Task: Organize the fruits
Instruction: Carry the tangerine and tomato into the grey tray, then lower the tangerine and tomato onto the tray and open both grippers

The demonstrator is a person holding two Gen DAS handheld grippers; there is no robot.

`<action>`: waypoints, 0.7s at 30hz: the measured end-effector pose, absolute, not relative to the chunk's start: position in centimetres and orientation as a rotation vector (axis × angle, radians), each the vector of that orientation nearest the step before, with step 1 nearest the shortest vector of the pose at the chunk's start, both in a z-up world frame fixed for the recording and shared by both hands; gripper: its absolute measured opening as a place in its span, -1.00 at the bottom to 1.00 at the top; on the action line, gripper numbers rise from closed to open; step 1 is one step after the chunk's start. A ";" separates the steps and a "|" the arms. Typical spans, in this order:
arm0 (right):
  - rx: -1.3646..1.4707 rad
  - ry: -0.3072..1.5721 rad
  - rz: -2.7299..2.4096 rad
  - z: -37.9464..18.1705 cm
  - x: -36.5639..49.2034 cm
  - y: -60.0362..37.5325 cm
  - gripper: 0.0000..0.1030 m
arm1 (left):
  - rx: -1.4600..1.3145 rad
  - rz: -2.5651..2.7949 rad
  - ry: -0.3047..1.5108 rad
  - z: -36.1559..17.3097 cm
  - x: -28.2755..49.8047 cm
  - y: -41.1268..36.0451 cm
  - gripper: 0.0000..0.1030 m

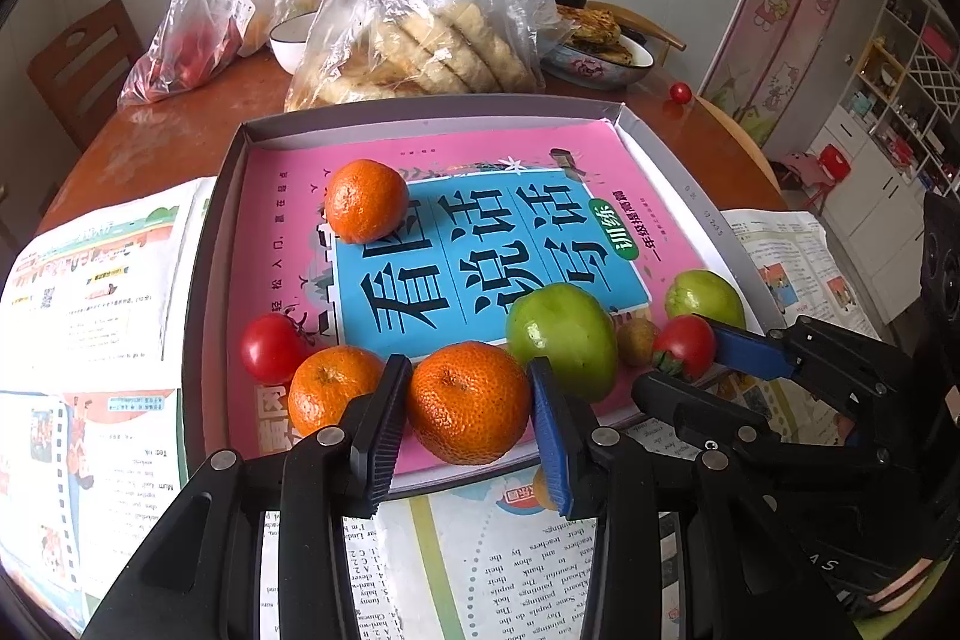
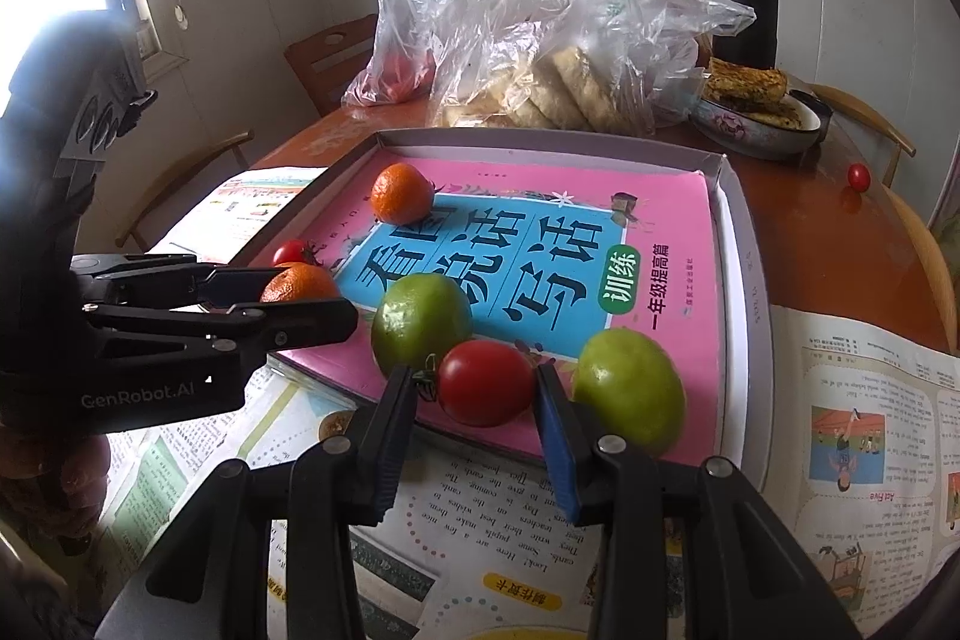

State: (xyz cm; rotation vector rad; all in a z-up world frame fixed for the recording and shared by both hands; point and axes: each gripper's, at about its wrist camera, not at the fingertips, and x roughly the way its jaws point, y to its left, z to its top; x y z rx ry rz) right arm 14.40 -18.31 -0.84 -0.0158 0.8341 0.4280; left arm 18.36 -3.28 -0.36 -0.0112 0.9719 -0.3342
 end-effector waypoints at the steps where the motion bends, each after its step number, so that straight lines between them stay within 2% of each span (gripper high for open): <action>1: -0.021 0.831 0.420 -0.9 14.4 -18.2 -0.22 | -0.013 -0.336 0.973 -0.4 18.4 -3.3 -0.21; 21: -0.012 0.827 0.466 -0.9 14.4 -17.7 -0.17 | -0.022 -0.338 0.983 -1.0 18.9 -3.5 -0.21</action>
